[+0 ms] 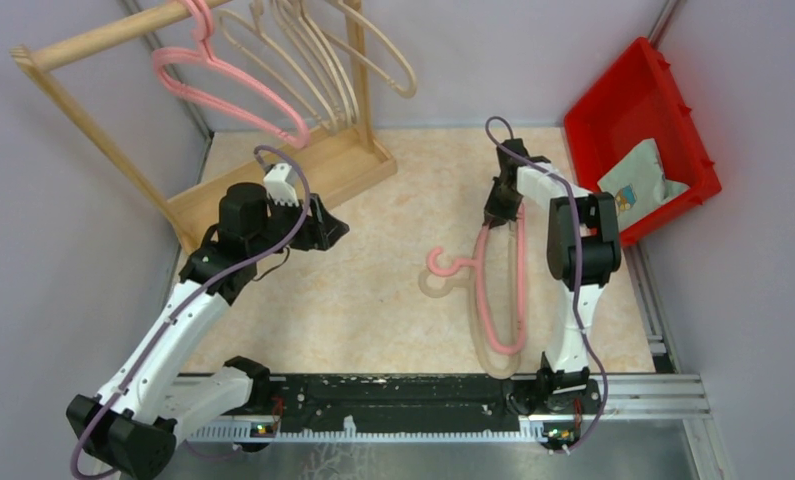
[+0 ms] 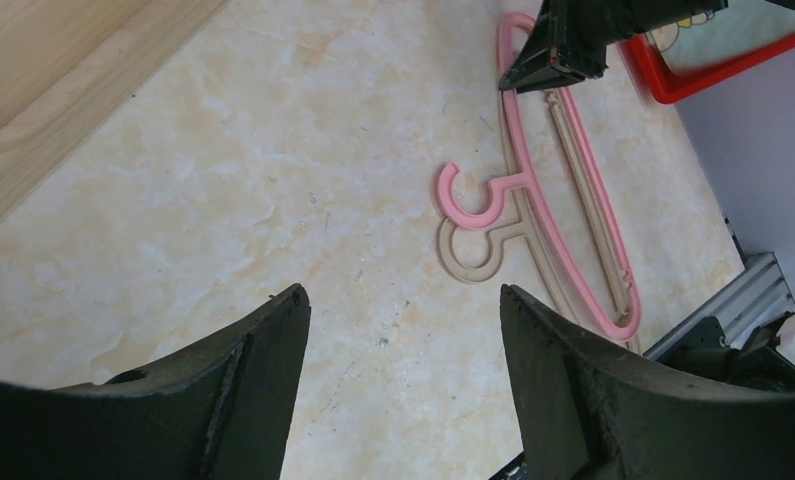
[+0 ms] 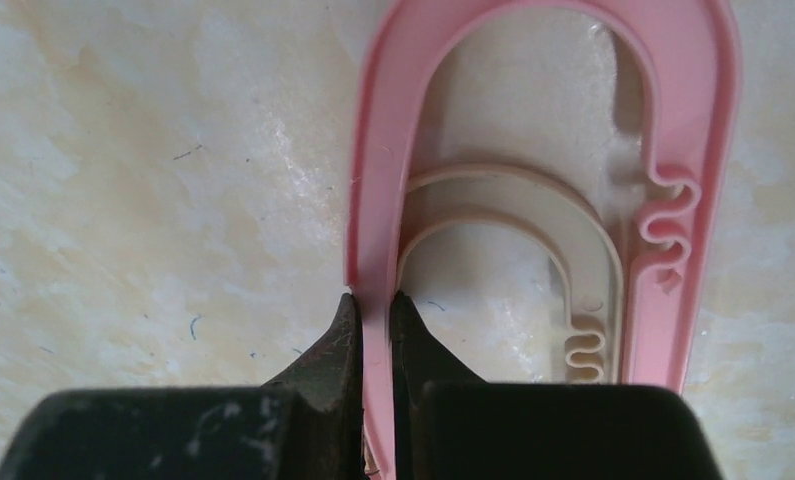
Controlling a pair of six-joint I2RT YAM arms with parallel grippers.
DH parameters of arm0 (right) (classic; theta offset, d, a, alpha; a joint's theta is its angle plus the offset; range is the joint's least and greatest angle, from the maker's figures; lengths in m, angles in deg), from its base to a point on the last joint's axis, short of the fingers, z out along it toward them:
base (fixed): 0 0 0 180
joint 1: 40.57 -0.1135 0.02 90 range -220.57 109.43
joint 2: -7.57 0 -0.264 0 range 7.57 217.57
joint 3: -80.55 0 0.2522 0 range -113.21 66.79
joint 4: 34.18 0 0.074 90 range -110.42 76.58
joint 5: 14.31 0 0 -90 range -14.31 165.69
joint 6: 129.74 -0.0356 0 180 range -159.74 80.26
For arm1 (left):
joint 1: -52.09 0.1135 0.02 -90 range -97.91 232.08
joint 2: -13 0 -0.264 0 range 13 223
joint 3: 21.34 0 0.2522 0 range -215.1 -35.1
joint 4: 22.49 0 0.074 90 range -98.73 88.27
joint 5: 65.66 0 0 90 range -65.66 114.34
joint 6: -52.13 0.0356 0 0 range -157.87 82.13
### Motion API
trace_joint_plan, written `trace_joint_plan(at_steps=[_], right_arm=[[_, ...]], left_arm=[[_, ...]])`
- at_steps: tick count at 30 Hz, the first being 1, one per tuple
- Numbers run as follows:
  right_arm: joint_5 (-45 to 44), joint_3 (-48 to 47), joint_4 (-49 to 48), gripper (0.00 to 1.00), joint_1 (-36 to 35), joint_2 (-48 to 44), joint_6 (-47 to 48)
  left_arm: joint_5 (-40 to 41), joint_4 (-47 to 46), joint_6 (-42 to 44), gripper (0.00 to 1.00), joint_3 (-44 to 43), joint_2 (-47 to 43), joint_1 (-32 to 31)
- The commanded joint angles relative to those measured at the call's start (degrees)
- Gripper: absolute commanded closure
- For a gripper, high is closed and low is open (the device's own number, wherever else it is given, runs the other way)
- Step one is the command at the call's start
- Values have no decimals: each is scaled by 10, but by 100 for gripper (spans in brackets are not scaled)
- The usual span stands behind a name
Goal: Organize the hangers
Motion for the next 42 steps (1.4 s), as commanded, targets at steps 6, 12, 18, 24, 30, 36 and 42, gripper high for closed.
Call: trace_joint_plan(at_steps=[6,12,18,24,30,36,42], right_arm=[[193,-12,-9,100,29,-113,-90],[333,-4,-96,100,58,-156,-199],[406,52,-281,100,62,-151,-342],[431,70,-387,100,61,-150,-426],[443,96,-440,100,61,-163,-461],[454,111,-476,100,61,-166,-492],[468,126,-546,100,61,-166,-555]], left_arm=[[-94,-81,2,24,44,-5,-22],[-107,-150,-13,23,81,5,-36],[-121,-241,-12,18,106,34,-68],[-160,-313,1,16,120,95,-74],[-163,-358,21,14,144,129,-73],[-187,-412,0,12,141,154,-73],[-212,-434,0,15,144,181,-73]])
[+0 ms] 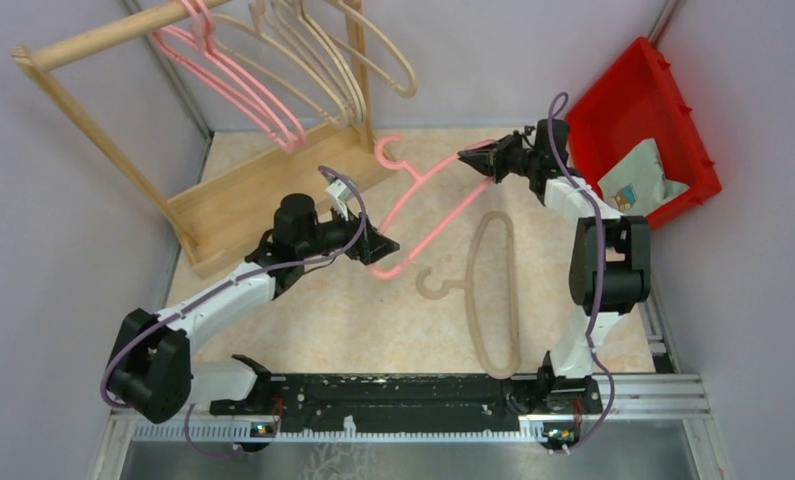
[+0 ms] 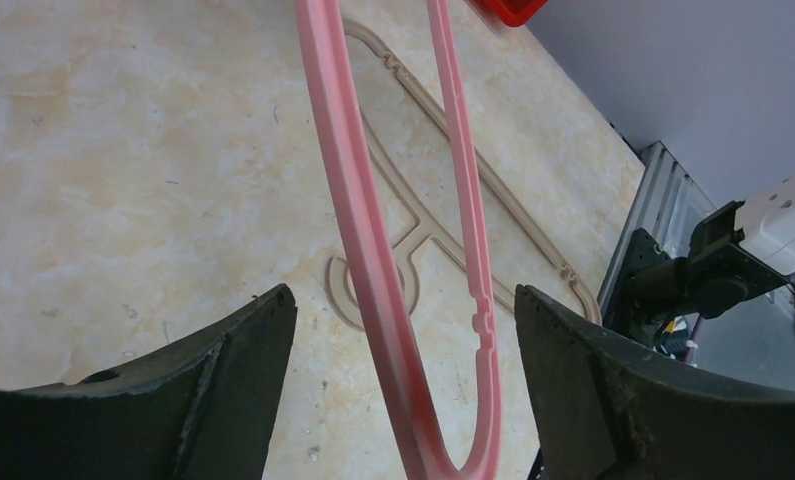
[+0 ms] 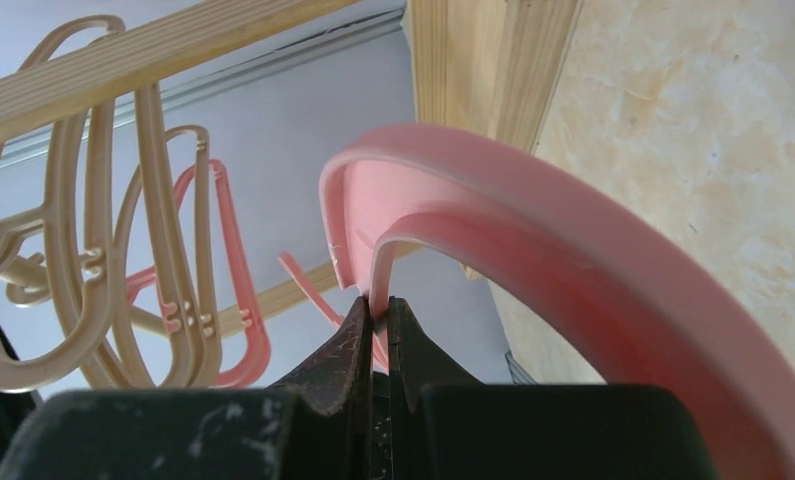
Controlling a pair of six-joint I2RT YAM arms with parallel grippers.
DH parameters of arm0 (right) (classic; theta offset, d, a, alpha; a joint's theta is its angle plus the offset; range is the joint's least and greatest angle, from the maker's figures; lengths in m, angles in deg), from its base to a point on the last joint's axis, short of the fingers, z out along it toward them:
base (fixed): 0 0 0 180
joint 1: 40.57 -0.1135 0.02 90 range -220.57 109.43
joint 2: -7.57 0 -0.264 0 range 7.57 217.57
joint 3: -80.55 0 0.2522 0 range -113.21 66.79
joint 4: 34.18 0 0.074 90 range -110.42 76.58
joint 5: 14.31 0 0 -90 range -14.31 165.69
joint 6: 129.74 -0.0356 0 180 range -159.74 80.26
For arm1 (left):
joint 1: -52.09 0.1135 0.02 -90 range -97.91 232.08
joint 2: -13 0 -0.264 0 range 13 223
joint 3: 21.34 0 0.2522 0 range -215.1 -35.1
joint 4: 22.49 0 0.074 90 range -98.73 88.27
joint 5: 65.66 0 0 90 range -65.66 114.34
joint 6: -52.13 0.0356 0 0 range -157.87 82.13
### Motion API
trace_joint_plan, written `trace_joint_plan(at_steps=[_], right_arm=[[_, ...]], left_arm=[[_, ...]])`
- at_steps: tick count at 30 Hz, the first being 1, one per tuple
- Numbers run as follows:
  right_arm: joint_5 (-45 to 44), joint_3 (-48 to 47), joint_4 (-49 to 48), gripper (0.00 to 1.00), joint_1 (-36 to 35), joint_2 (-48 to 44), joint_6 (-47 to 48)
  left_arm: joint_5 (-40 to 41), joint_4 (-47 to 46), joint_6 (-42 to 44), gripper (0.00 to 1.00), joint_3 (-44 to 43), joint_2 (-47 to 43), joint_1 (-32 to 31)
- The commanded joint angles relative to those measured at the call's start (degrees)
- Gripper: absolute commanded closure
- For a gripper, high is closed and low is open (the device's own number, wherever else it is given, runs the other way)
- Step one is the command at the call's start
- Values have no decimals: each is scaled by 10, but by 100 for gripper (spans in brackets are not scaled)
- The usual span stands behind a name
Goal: Organize the hangers
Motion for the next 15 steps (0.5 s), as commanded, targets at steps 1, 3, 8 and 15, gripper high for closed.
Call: trace_joint_plan(at_steps=[1,3,8,15], right_arm=[[27,7,-116,100,-3,-32,-76],[33,22,-177,100,-3,-28,-118],[43,35,-198,100,-6,-21,-136],[27,-14,124,41,-1,-42,98]], left_arm=[[-50,-46,0,18,1,22,-1],[-80,-46,1,33,-4,36,-1],[-113,12,23,93,-42,64,-1],[0,187,50,100,-57,17,-1]])
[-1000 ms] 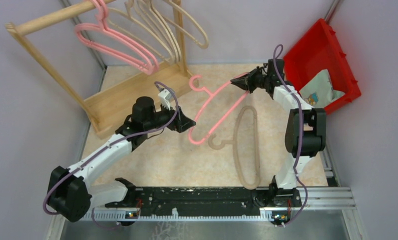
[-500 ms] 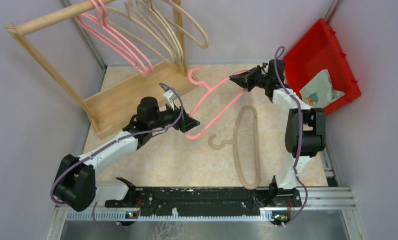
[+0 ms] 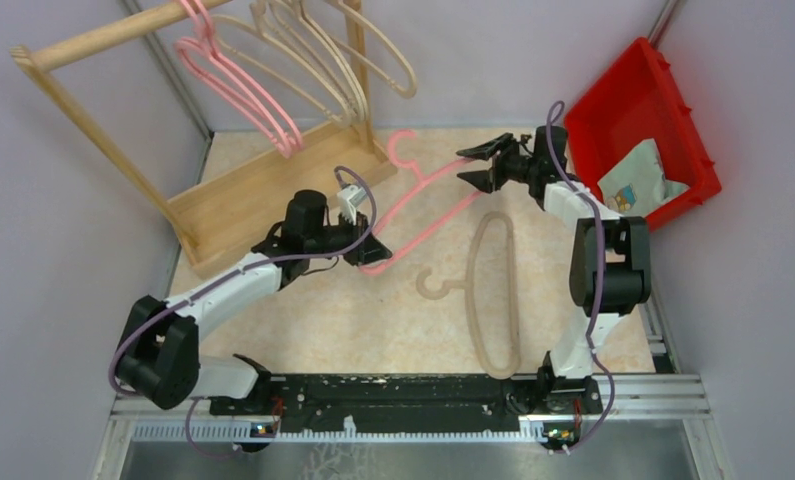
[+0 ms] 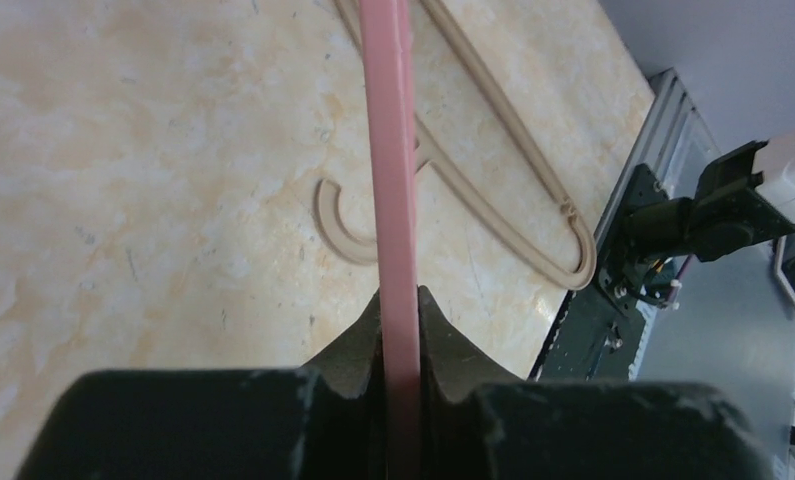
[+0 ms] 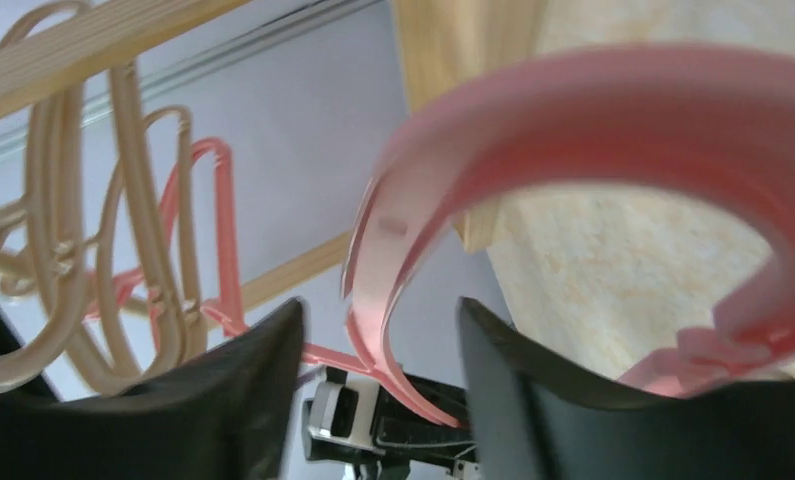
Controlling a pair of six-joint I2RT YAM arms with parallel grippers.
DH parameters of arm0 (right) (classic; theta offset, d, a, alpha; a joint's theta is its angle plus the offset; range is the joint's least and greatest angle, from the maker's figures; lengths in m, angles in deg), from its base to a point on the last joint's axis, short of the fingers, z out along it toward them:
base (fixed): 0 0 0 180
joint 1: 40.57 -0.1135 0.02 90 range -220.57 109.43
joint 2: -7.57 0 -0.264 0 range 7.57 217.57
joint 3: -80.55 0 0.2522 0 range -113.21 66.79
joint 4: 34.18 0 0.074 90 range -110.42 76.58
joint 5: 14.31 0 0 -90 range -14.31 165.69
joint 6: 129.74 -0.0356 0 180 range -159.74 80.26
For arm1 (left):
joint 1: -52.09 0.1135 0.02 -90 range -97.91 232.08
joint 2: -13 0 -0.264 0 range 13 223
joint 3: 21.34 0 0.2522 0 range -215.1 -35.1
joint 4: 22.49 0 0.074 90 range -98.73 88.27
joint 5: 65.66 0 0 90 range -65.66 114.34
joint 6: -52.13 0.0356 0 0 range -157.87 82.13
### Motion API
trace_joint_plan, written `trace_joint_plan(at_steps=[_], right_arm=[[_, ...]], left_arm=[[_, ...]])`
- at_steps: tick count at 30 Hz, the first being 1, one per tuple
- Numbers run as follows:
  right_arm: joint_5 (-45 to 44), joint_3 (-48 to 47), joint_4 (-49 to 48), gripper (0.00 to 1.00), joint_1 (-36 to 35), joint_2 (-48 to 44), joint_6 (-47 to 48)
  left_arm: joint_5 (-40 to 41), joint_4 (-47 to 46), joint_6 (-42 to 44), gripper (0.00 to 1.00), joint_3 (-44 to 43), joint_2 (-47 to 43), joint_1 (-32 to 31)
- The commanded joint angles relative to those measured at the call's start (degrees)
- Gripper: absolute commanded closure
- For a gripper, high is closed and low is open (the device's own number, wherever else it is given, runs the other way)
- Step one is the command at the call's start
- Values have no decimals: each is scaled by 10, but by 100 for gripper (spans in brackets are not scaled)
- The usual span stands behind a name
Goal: Organize the hangers
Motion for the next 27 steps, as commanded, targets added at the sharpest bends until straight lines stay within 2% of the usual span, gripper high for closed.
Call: trace_joint_plan(at_steps=[1,3,6,11,15,20,27], right_arm=[[-21,-71,261,33,1,-41,207],[-68,-109,383,24,6,-37,295],[-126,-150,452,22,13,-23,367],[-163,-179,467,22,14,6,391],[-176,-210,479,22,13,35,406],[-182,-240,491,22,13,56,420],[-167,-226,472,22,12,62,415]], left_arm=[[74,145,41,100,-24,-52,0],[116,215,54,100,-28,-78,0],[180,312,40,100,-30,-123,0],[306,438,-24,100,-36,-210,-1],[396,500,-80,100,-44,-263,-1],[494,592,-145,100,-75,-284,-1],[674,714,-266,100,-153,-276,-2]])
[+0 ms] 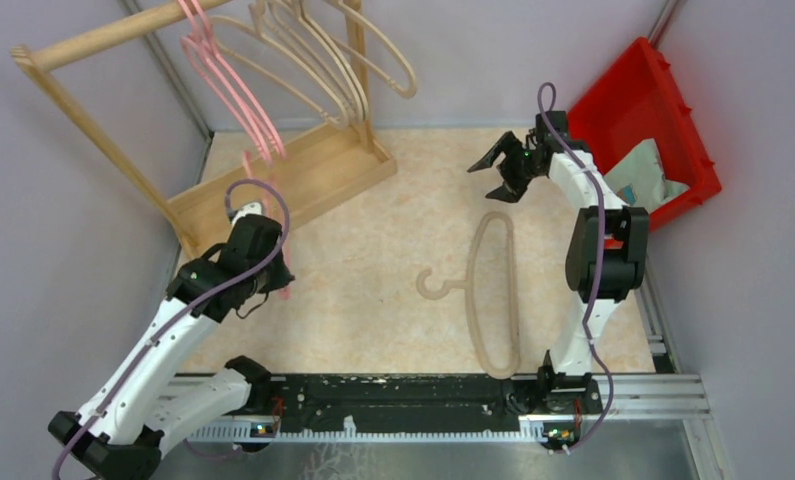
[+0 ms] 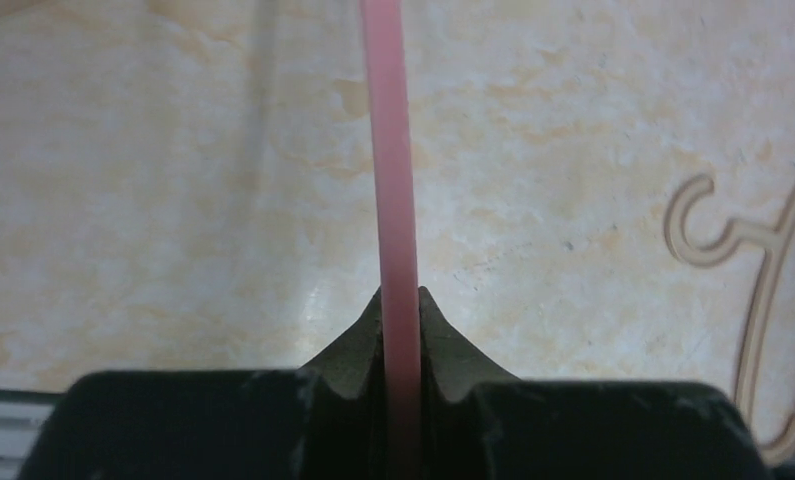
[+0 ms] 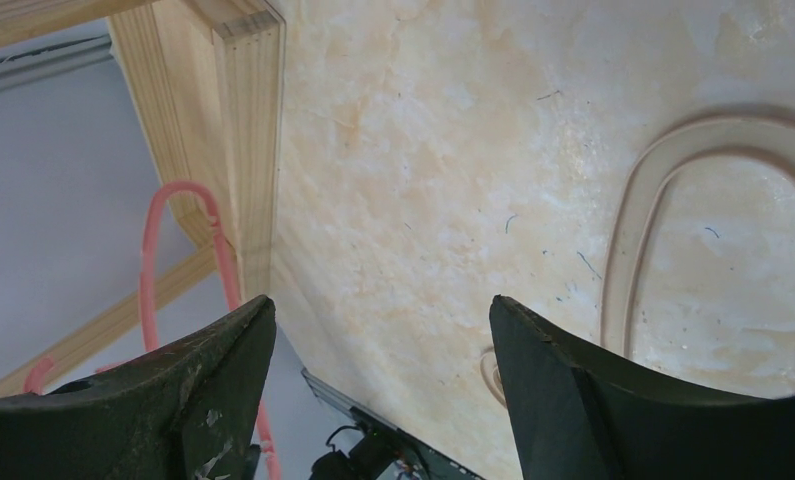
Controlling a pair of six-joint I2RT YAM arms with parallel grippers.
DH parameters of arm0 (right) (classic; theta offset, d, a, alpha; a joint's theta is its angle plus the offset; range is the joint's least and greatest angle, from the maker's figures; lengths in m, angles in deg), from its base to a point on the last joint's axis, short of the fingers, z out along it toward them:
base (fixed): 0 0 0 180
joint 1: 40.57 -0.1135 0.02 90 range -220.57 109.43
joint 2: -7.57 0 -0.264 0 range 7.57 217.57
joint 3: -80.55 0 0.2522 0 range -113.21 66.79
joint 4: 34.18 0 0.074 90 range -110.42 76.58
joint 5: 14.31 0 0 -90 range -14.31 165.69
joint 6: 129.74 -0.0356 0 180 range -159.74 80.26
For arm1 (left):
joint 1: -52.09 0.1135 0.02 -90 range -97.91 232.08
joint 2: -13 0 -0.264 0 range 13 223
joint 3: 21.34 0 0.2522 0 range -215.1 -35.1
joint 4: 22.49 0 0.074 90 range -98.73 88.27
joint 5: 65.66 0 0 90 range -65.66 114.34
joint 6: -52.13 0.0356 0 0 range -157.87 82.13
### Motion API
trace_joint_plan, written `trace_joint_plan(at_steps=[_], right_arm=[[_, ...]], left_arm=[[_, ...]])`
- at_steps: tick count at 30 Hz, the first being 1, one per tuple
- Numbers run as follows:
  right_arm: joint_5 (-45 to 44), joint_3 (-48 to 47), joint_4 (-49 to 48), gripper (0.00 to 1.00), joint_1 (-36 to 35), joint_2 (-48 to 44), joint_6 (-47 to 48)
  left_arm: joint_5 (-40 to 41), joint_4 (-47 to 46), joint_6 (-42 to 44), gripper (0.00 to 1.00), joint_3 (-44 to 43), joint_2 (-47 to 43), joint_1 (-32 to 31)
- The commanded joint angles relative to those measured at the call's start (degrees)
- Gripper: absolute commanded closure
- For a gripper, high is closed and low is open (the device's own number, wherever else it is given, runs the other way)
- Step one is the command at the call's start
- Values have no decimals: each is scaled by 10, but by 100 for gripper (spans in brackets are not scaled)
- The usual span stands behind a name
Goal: Organize the hangers
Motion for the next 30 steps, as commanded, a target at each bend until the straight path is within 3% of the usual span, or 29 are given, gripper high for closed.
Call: trace_joint_plan(at_steps=[1,6,14,30], right_arm=[[10,-19,-19,22,1,2,8],[15,-30,-20,22,0,8,5],[24,-49,-19,22,2,22,-1],[35,-68,-26,22,1,30,-17]], left_arm=[[177,107,-97,100,-69,5,1],[292,173,-118,100,-159,37,1],[363,169,-86,100,-233,64,0],[394,-84,217,100,-359,172,19]])
